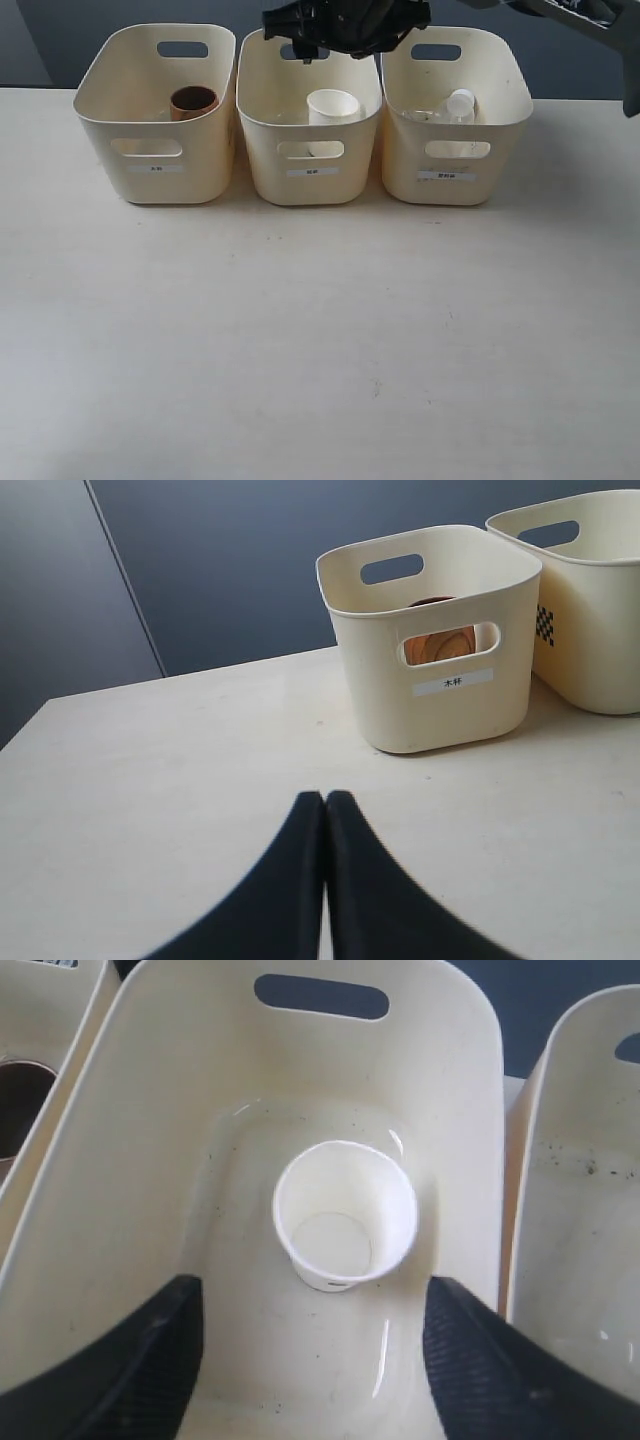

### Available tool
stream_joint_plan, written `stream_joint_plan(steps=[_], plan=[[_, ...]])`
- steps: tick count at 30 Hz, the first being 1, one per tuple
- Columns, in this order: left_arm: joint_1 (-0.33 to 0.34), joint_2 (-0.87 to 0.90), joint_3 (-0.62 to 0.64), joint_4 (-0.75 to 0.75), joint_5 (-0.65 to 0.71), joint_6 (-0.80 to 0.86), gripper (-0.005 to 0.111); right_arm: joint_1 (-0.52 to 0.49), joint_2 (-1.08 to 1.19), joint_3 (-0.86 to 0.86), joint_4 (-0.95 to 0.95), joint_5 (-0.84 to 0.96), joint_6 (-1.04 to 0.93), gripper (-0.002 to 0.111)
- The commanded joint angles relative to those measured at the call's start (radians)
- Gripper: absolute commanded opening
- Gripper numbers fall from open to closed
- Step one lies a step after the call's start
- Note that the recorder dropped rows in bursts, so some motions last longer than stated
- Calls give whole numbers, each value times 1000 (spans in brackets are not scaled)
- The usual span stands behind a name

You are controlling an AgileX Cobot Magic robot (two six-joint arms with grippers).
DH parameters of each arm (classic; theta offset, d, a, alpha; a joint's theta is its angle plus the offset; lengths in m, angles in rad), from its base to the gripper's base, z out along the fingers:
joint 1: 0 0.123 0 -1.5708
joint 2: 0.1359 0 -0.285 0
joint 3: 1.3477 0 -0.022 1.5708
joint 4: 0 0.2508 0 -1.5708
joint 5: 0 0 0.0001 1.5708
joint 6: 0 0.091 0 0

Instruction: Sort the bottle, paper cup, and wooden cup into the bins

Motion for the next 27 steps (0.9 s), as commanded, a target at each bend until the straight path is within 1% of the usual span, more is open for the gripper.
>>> stream_joint_plan(steps=[1, 9, 16, 21, 27], plan=[[-3, -5, 1, 1, -1, -2, 0, -6, -6, -5, -24, 44, 0, 61], [-3, -5, 1, 1, -1, -2, 0, -6, -73, -5, -108, 180, 3, 61], [-3, -5, 1, 1, -1, -2, 0, -4, -181, -5, -181, 385, -3, 61], [-3, -5, 1, 1, -1, -2, 0, -4, -257, -1, -184, 385, -5, 61], [-3, -5, 1, 1, -1, -2, 0, -2, -396, 77, -199, 385, 9, 61]])
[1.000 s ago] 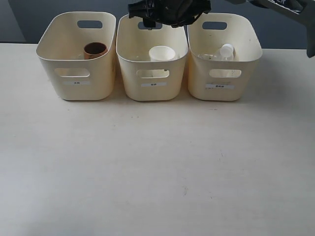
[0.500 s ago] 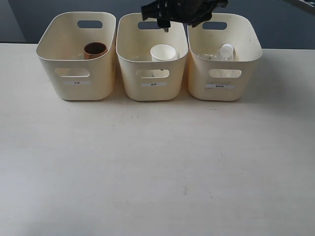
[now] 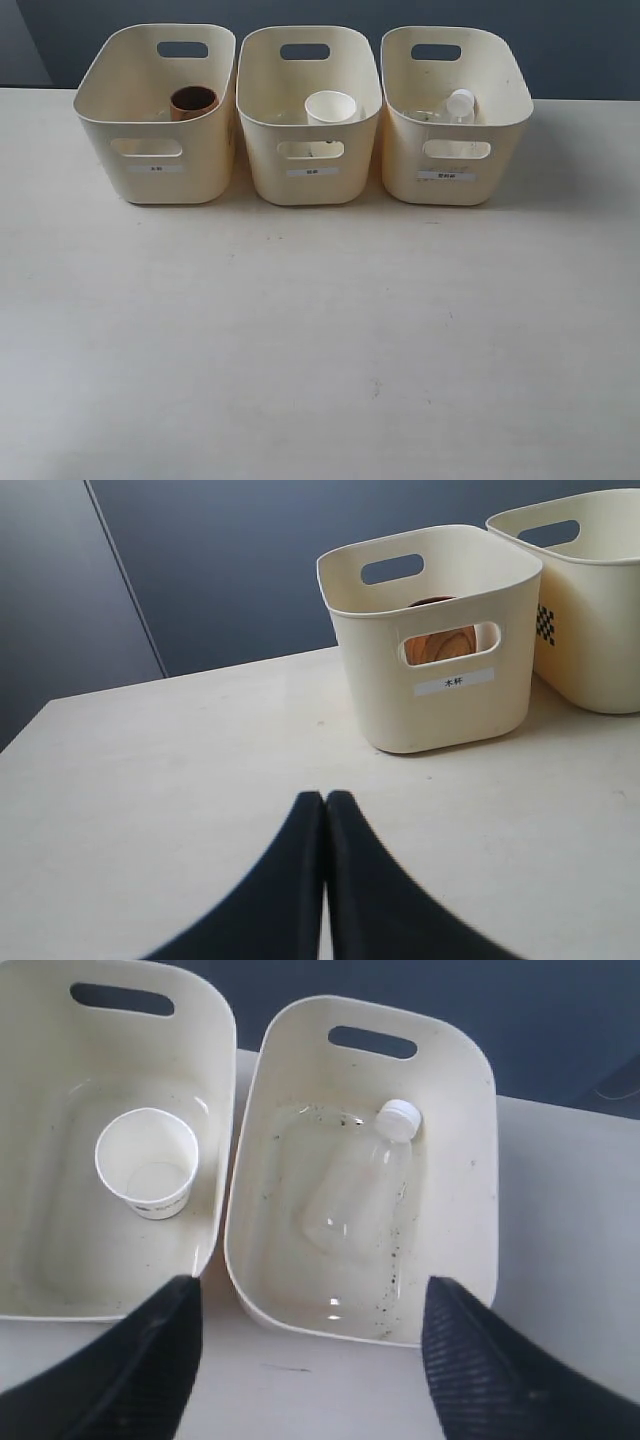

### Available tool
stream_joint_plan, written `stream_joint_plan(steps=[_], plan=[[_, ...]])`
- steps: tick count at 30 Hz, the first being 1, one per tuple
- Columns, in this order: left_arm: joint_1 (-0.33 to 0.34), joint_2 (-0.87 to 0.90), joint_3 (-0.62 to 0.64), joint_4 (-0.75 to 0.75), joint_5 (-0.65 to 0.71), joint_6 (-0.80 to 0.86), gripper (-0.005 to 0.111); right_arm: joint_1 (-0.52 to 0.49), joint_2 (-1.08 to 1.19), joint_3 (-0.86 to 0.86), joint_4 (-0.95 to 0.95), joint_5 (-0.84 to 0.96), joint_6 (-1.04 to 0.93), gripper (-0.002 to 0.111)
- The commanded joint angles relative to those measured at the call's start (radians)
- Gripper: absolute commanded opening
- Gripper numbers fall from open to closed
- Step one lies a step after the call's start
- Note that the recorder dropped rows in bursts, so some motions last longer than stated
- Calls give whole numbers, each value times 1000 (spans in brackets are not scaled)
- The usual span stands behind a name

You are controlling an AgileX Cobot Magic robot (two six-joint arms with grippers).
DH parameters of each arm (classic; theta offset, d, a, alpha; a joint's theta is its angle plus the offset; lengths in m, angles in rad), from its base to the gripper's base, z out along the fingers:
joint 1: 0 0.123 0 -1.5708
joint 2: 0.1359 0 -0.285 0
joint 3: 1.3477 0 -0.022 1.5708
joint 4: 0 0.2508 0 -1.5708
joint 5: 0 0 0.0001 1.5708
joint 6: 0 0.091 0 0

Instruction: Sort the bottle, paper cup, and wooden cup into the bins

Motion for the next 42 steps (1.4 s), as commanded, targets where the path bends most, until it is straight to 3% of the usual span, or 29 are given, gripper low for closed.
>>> stream_joint_plan(steps=[1, 12, 19, 28, 35, 42], plan=[[-3, -5, 1, -3, -1, -2, 0, -2, -119, 73, -35, 8, 8, 61], [-3, -5, 1, -3, -1, -2, 0, -2, -435, 455, -157, 8, 107, 61], [-3, -5, 1, -3, -1, -2, 0, -2, -787, 878, -240, -229, 331, 61], [-3, -5, 1, -3, -1, -2, 0, -2, -1202, 1275, -169, -360, 459, 61], [-3, -5, 1, -3, -1, -2, 0, -2, -1355, 1449, -54, -427, 490, 61], [-3, -5, 1, -3, -1, -2, 0, -2, -1457, 1677, 32, -714, 508, 61]])
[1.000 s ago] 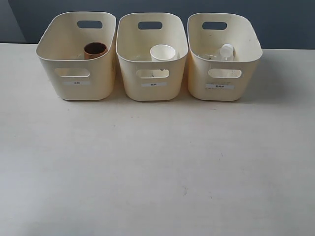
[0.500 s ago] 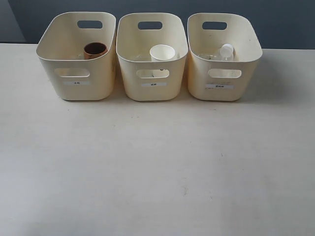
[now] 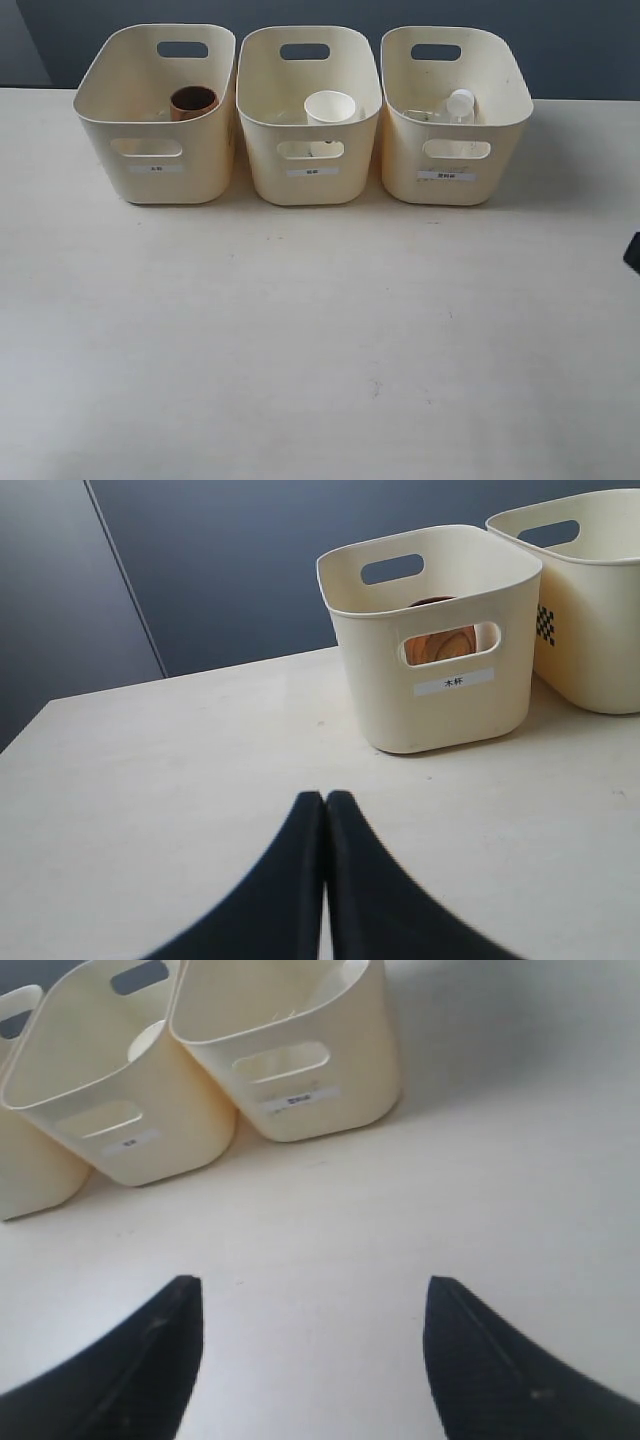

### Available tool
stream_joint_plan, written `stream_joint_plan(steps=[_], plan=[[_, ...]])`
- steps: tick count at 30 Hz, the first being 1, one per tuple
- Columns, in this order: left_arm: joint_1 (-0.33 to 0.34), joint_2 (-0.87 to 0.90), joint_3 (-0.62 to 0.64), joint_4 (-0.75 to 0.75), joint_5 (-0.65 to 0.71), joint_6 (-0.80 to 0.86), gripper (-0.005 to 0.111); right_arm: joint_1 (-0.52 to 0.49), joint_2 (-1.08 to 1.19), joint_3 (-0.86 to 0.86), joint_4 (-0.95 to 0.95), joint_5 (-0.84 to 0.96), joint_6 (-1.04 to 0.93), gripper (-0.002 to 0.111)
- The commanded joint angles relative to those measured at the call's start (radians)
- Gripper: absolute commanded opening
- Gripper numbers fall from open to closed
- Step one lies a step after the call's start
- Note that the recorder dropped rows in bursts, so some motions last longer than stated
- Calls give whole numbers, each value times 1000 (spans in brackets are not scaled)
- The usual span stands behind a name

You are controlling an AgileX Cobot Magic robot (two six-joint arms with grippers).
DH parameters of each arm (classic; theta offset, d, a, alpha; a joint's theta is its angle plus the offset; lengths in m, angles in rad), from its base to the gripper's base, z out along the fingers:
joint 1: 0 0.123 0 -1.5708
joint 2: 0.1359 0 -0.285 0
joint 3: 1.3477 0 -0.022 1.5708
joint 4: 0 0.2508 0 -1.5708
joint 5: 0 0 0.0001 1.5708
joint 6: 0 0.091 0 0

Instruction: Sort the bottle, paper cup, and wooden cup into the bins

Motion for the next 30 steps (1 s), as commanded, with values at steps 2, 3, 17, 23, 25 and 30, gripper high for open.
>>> stream_joint_plan(steps=[2, 3, 17, 23, 25, 30], plan=[[-3, -5, 1, -3, -1, -2, 0, -2, -45, 184, 3, -258, 5, 61], [-3, -5, 1, -3, -1, -2, 0, -2, -47, 233, -42, -337, 5, 61], [-3, -5, 1, -3, -1, -2, 0, -4, -47, 355, -369, -690, -37, 61], [-3, -5, 1, -3, -1, -2, 0, -4, -47, 359, -341, -617, -51, 61], [-3, -5, 1, -3, -1, -2, 0, -4, -47, 383, -252, -583, -47, 61], [-3, -5, 1, -3, -1, -2, 0, -4, -47, 411, 27, -522, -41, 61]])
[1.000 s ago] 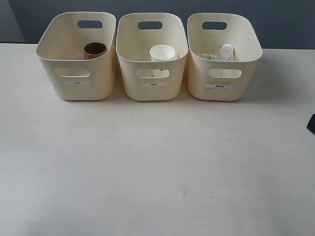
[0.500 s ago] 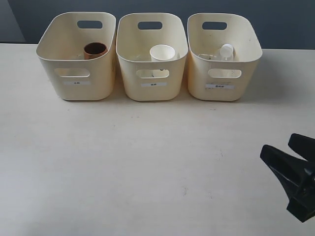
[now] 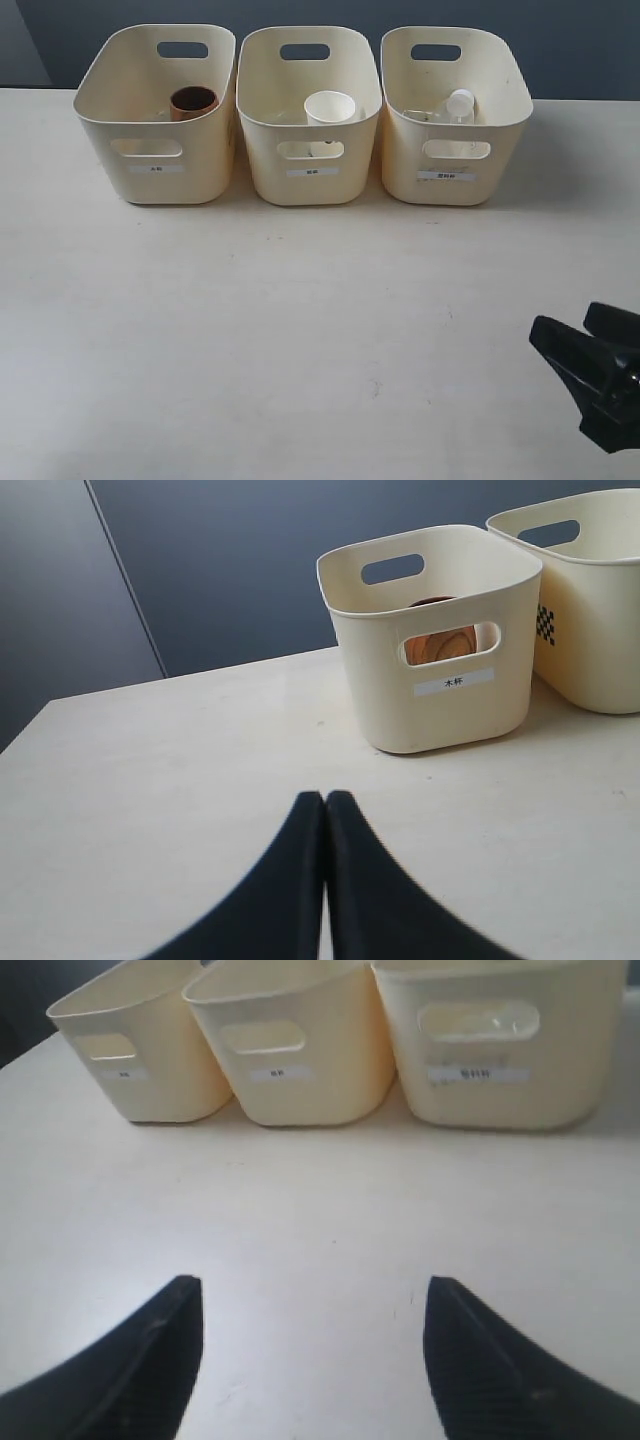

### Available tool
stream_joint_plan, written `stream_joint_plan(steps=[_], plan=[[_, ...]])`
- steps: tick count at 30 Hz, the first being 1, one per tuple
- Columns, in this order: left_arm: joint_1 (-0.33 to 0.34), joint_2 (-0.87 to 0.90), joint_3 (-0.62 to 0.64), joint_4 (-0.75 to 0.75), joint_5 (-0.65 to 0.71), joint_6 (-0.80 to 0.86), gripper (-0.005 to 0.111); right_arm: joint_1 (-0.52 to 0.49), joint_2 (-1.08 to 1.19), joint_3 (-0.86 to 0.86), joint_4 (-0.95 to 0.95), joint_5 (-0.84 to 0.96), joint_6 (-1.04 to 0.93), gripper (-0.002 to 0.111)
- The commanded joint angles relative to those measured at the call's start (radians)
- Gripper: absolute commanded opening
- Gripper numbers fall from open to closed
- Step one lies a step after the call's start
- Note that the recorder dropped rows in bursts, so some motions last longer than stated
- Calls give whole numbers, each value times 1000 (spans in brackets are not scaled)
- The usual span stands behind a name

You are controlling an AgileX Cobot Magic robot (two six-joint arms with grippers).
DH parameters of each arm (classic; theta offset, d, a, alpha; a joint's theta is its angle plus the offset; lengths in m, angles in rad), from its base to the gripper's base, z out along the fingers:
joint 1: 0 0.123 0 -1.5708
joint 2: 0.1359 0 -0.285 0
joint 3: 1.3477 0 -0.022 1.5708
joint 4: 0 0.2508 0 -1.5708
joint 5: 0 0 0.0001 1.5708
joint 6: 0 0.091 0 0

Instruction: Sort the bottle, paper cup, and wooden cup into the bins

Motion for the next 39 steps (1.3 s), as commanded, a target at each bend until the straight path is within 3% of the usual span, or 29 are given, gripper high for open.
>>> stream_joint_plan(steps=[1, 18, 25, 31, 39], plan=[[-3, -5, 1, -3, -1, -2, 0, -4, -3, 12, 170, 94, 9, 61], [-3, -5, 1, -3, -1, -2, 0, -8, -6, 12, 160, 108, 7, 61], [-3, -5, 1, -3, -1, -2, 0, -104, -128, 12, 133, 224, 9, 61], [-3, -5, 1, -3, -1, -2, 0, -229, -230, 12, 118, 220, 7, 61], [-3, -5, 1, -3, -1, -2, 0, -408, -332, 12, -165, 214, 7, 61]])
